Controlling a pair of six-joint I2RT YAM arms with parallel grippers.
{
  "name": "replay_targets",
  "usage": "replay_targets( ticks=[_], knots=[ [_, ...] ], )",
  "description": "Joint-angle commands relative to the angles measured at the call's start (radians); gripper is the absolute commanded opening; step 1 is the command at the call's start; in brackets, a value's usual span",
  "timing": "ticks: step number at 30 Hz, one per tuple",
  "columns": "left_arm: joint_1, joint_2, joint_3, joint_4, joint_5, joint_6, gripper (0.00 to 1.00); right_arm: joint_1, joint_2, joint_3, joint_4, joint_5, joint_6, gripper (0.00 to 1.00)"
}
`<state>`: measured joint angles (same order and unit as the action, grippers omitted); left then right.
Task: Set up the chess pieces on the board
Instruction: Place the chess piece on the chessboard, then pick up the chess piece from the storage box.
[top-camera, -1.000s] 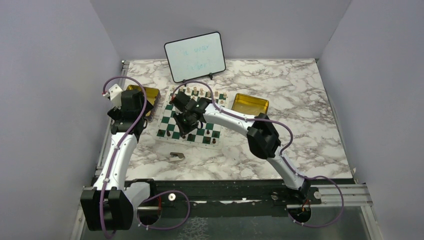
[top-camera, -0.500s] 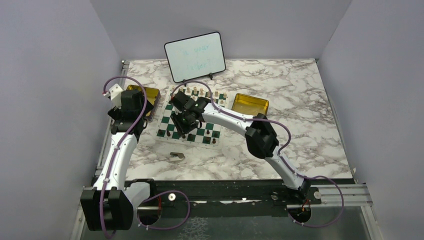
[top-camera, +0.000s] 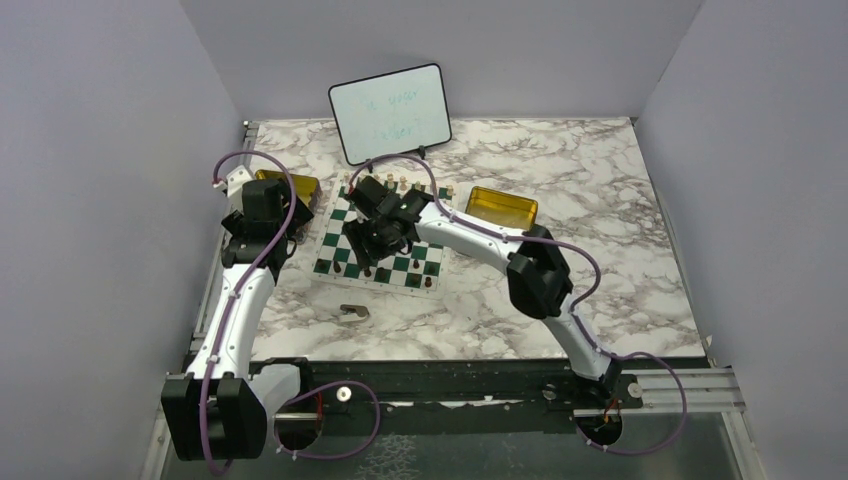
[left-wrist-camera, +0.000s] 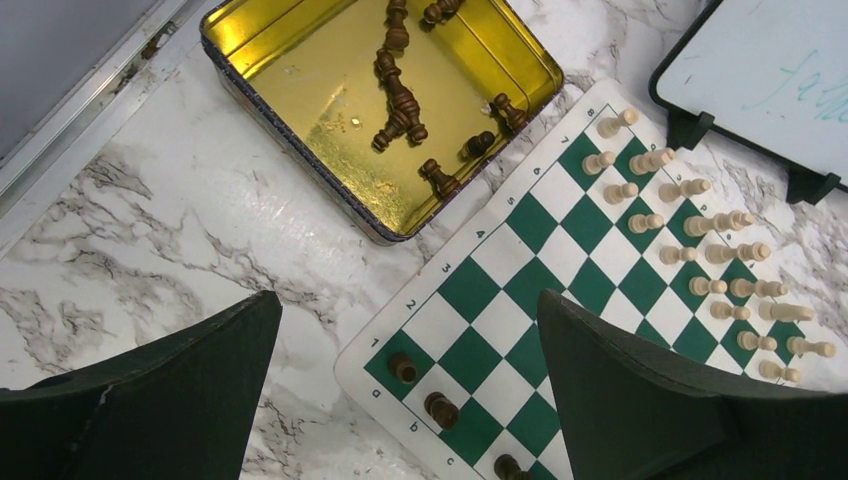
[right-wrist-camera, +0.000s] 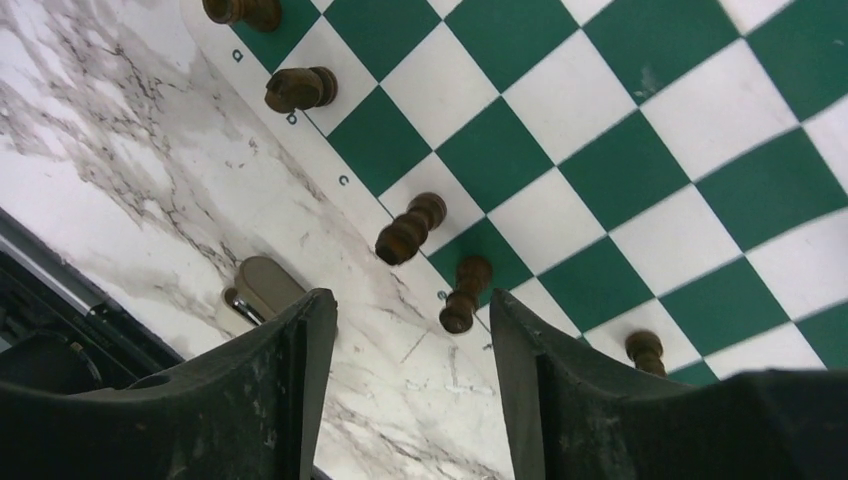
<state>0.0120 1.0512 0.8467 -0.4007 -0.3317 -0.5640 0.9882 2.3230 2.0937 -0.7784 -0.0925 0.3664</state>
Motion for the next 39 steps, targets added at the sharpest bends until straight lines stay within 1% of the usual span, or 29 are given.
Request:
replay_targets(
  ticks=[1, 4, 5, 9, 13, 14, 15, 16, 19, 24, 27, 29, 31, 33, 37, 39],
  knots=[
    [0.003, 0.022, 0.035, 0.014, 0.088, 0.065, 0.99, -0.003, -0.144, -0.083, 0.068, 0.070, 0.006, 0.64],
    [0.003, 0.025, 0.040, 0.014, 0.106, 0.092, 0.99, -0.003, -0.223, -0.169, 0.116, 0.086, 0.009, 0.70],
    [0.003, 0.023, 0.037, 0.017, 0.118, 0.100, 0.99, -0.003, -0.255, -0.203, 0.131, 0.114, 0.009, 0.72],
    [0.001, 0.010, 0.008, 0.051, 0.244, 0.134, 0.99, -0.003, -0.406, -0.380, 0.212, 0.216, 0.015, 0.75],
    [-0.001, 0.017, -0.010, 0.091, 0.307, 0.135, 0.99, -0.003, -0.570, -0.556, 0.278, 0.306, 0.024, 0.78],
    [-0.001, 0.029, -0.003, 0.092, 0.318, 0.133, 0.99, -0.003, -0.607, -0.594, 0.302, 0.310, 0.023, 0.84],
    [-0.002, 0.046, 0.008, 0.092, 0.328, 0.135, 0.99, -0.003, -0.646, -0.635, 0.328, 0.310, 0.020, 0.98],
    [-0.002, 0.063, 0.024, 0.088, 0.350, 0.139, 0.98, -0.003, -0.682, -0.671, 0.353, 0.310, 0.019, 1.00],
    [-0.003, 0.118, 0.071, 0.075, 0.366, 0.157, 0.97, -0.004, -0.770, -0.765, 0.397, 0.316, 0.022, 1.00],
    [-0.001, 0.249, 0.162, 0.049, 0.279, 0.216, 0.96, -0.004, -0.909, -0.931, 0.472, 0.358, 0.009, 1.00],
    [-0.001, 0.362, 0.232, 0.035, 0.255, 0.268, 0.95, -0.004, -1.014, -1.054, 0.554, 0.437, -0.047, 1.00],
    [0.000, 0.422, 0.277, 0.034, 0.227, 0.282, 0.94, -0.004, -1.063, -1.090, 0.559, 0.507, -0.071, 1.00],
    [0.002, 0.469, 0.317, 0.040, 0.207, 0.287, 0.91, -0.004, -1.095, -1.100, 0.535, 0.575, -0.079, 1.00],
    [0.003, 0.514, 0.357, 0.042, 0.192, 0.293, 0.86, -0.004, -1.121, -1.120, 0.532, 0.609, -0.096, 1.00],
    [0.003, 0.596, 0.426, 0.049, 0.154, 0.326, 0.71, -0.004, -1.154, -1.156, 0.544, 0.663, -0.092, 1.00],
    [0.005, 0.627, 0.452, 0.048, 0.083, 0.333, 0.61, -0.003, -1.170, -1.176, 0.568, 0.655, -0.117, 1.00]
  ],
)
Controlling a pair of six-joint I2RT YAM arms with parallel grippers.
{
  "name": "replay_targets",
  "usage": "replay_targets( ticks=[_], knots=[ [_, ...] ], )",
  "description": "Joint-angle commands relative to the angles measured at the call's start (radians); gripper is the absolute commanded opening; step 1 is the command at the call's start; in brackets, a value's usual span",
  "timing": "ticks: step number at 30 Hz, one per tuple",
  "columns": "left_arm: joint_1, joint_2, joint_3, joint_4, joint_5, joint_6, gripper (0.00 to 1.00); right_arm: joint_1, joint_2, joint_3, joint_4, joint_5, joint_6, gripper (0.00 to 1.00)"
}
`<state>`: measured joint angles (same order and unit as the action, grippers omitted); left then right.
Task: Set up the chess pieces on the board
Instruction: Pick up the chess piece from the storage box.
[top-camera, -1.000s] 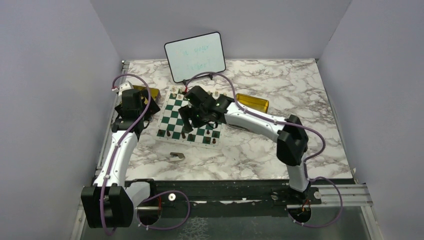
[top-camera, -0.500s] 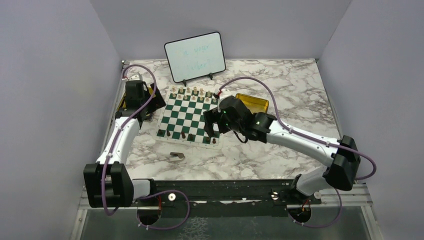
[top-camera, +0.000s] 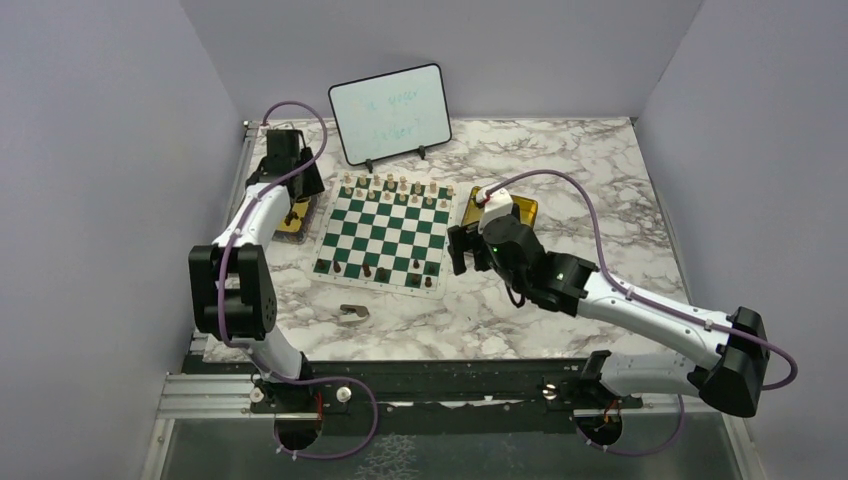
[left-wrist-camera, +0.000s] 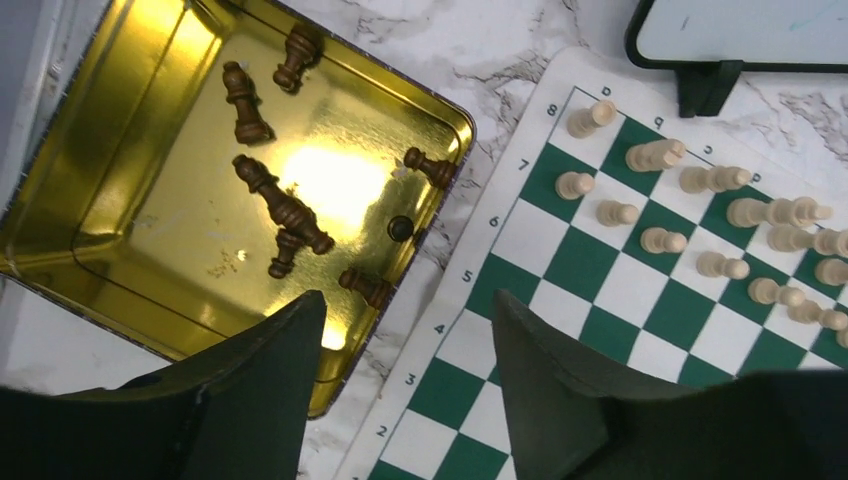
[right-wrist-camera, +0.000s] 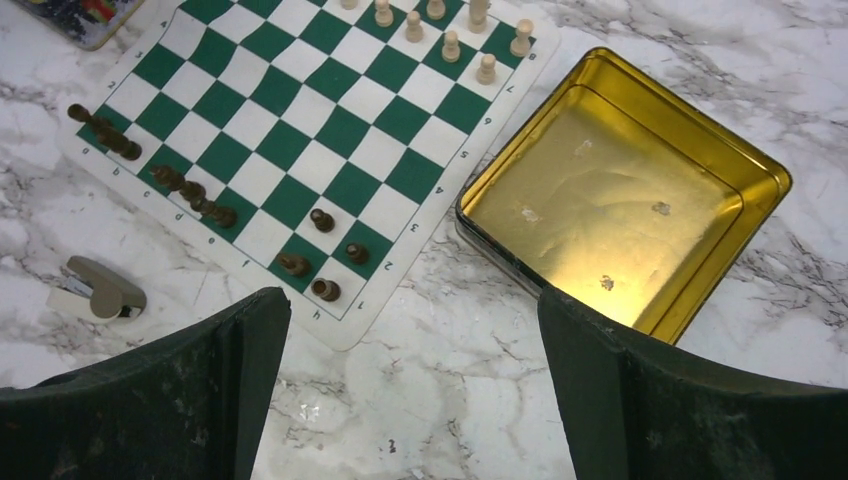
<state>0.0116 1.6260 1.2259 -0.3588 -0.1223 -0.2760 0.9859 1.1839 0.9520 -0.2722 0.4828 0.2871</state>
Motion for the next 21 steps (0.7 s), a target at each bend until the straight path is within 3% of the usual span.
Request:
replay_targets(
  ticks=[1, 15, 21],
  knots=[
    [0.011, 0.063, 0.081, 0.011, -0.159, 0.041, 0.59, -0.001, -0.039, -0.045, 0.075, 0.073, -0.049, 1.00],
    [0.157, 0.239, 0.208, 0.035, -0.152, 0.033, 0.43, -0.001, -0.018, -0.128, 0.173, 0.020, -0.090, 0.93],
    [0.178, 0.315, 0.267, 0.032, -0.138, 0.010, 0.43, -0.002, 0.005, -0.114, 0.171, 0.014, -0.090, 0.93]
  ],
)
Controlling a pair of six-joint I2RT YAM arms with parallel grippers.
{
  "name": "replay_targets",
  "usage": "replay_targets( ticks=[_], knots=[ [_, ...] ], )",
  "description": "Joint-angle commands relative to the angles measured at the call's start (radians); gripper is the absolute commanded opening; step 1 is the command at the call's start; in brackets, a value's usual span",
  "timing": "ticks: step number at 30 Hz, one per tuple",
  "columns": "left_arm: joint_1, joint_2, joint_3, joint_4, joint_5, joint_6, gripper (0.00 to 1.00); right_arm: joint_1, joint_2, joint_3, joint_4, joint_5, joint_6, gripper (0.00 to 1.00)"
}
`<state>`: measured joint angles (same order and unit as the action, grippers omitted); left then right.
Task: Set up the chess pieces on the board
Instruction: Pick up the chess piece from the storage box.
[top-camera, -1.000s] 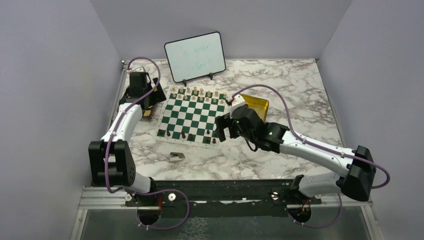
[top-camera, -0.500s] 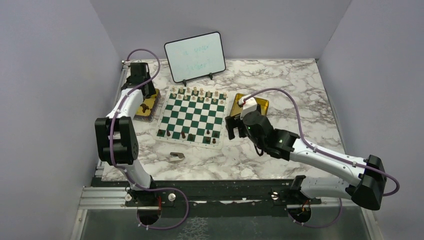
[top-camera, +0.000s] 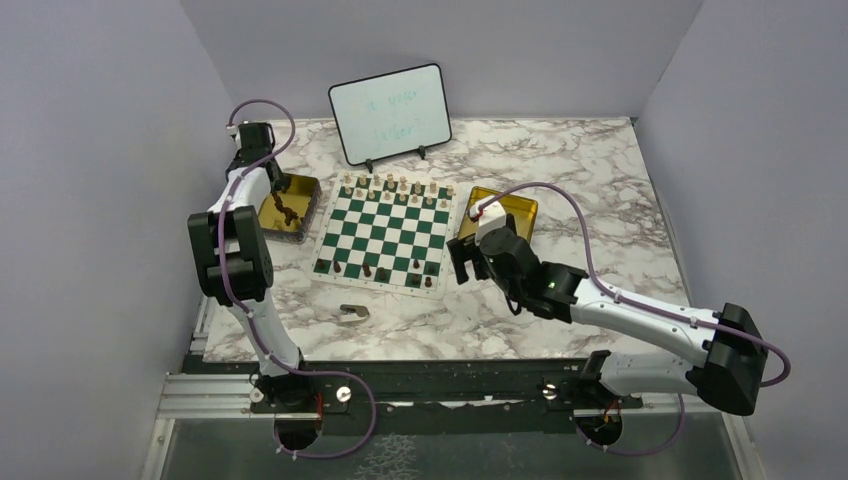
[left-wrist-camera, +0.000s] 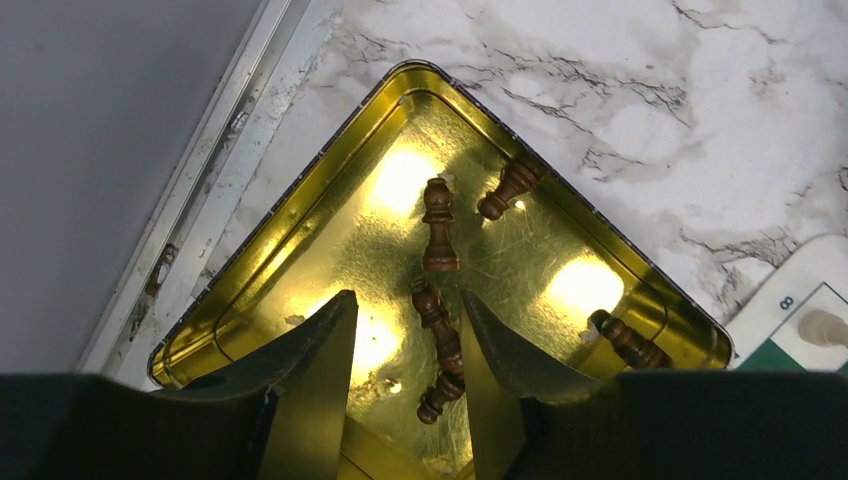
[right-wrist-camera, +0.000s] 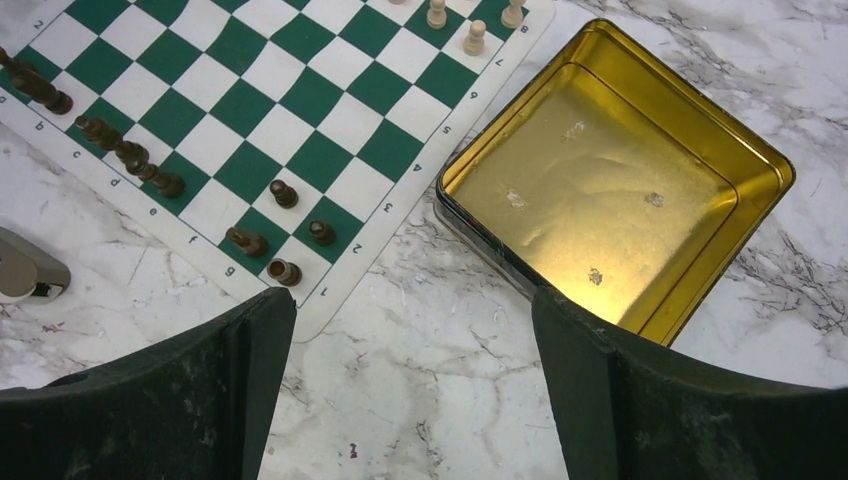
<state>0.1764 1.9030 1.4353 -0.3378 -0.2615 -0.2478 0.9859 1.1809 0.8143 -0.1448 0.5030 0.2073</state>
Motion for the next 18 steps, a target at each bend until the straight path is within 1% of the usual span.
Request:
replay_targets(
  ticks=[1, 9, 18],
  knots=[
    [0.015, 0.052, 0.068, 0.011, -0.002, -0.022, 0.43, -0.001, 0.008, 0.022, 0.049, -0.011, -0.010, 0.93],
    [0.016, 0.156, 0.123, 0.011, 0.048, -0.052, 0.42, -0.001, 0.028, 0.041, 0.053, -0.012, -0.016, 0.91],
    [0.026, 0.198, 0.135, -0.003, 0.053, -0.071, 0.40, -0.001, 0.055, 0.054, 0.054, 0.002, -0.018, 0.91]
  ],
)
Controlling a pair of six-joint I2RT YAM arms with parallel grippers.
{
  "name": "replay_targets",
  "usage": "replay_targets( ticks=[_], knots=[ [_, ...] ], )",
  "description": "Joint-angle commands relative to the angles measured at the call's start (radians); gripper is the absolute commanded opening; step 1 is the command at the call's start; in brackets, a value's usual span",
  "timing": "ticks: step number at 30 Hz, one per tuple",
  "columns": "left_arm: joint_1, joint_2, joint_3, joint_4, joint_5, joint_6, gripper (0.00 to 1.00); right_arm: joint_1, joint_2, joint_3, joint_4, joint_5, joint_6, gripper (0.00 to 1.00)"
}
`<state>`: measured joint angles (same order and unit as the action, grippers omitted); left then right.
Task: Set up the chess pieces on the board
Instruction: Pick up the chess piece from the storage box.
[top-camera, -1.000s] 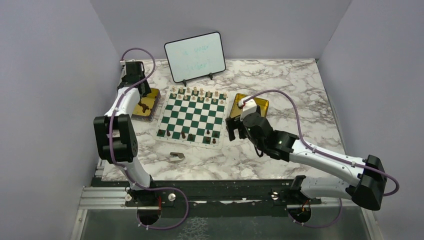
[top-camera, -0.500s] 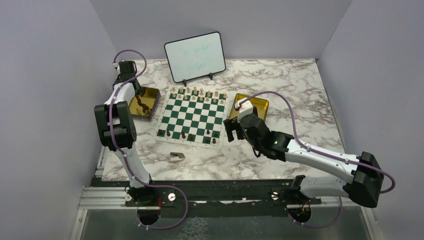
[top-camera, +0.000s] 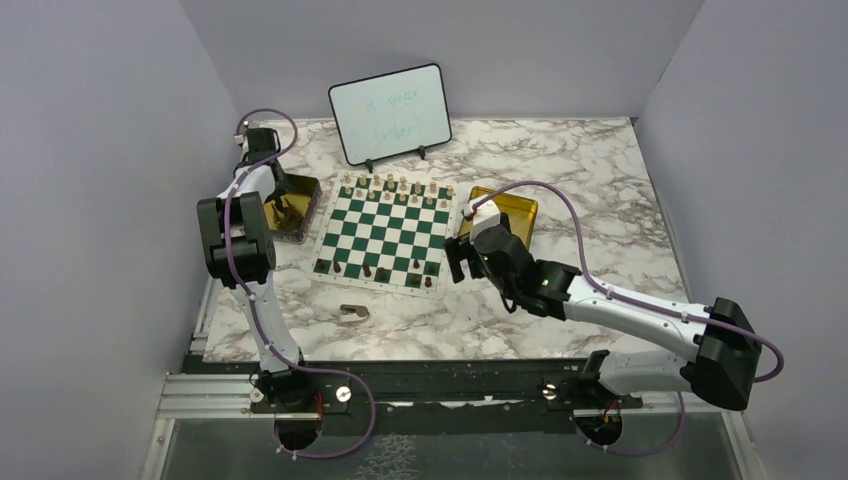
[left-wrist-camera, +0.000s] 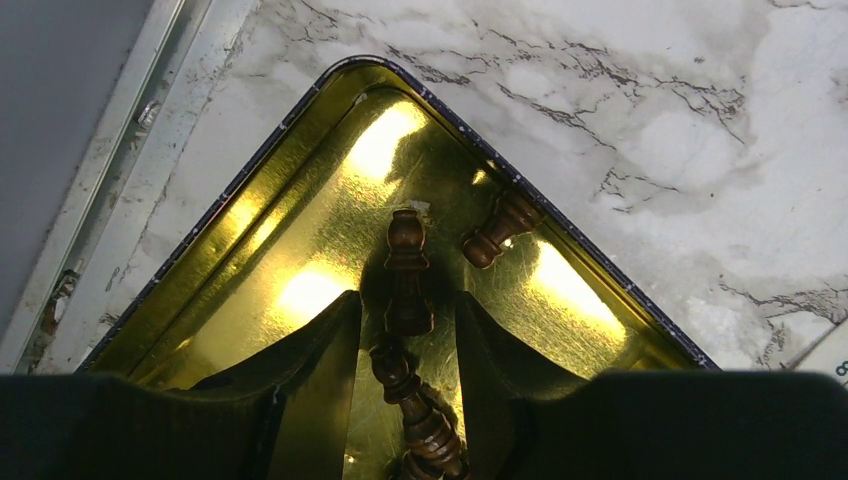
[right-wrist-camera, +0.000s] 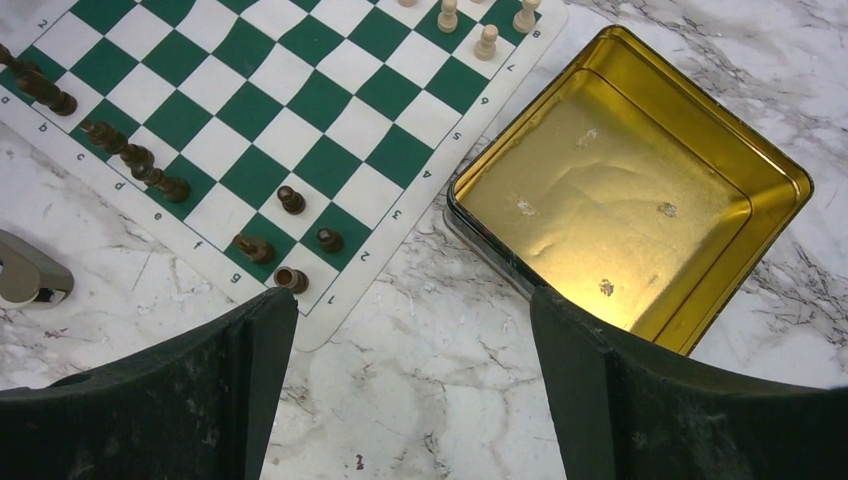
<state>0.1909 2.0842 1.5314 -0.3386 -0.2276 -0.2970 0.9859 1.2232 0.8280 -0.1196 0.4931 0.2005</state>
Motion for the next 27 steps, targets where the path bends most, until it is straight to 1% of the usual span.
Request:
replay_targets(
  ticks=[1, 7, 14, 19, 27],
  knots=[
    [0.012, 0.021, 0.039, -0.002, 0.019, -0.022, 0.40, -0.001, 0.013, 0.044, 0.023, 0.017, -0.012, 0.91],
    [0.019, 0.057, 0.042, -0.002, 0.035, -0.022, 0.38, -0.002, 0.006, 0.047, 0.023, 0.024, -0.010, 0.91],
    [0.019, 0.043, 0.042, -0.005, 0.072, -0.023, 0.25, -0.001, 0.006, 0.050, 0.007, 0.027, -0.007, 0.91],
    [0.019, -0.017, 0.026, -0.012, 0.106, -0.035, 0.19, -0.001, -0.015, 0.053, 0.007, 0.009, 0.008, 0.91],
    [0.019, -0.176, -0.011, -0.019, 0.206, -0.094, 0.18, -0.002, -0.057, 0.057, 0.001, -0.056, 0.094, 0.90]
  ],
)
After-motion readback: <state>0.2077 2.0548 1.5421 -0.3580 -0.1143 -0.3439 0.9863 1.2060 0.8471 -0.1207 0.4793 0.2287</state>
